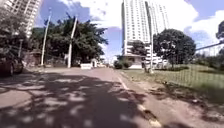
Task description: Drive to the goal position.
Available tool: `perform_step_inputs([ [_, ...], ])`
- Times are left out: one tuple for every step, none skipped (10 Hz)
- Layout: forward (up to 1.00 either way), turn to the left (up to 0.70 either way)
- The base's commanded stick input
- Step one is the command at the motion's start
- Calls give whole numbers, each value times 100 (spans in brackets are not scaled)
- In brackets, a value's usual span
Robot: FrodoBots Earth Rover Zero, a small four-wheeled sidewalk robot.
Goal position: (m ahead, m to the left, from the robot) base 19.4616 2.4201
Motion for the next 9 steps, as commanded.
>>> perform_step_inputs([
  [70, 0],
  [70, 0],
  [70, 0],
  [70, 0],
  [70, 0],
  [70, 0],
  [70, 0],
  [70, 0],
  [70, 0],
])
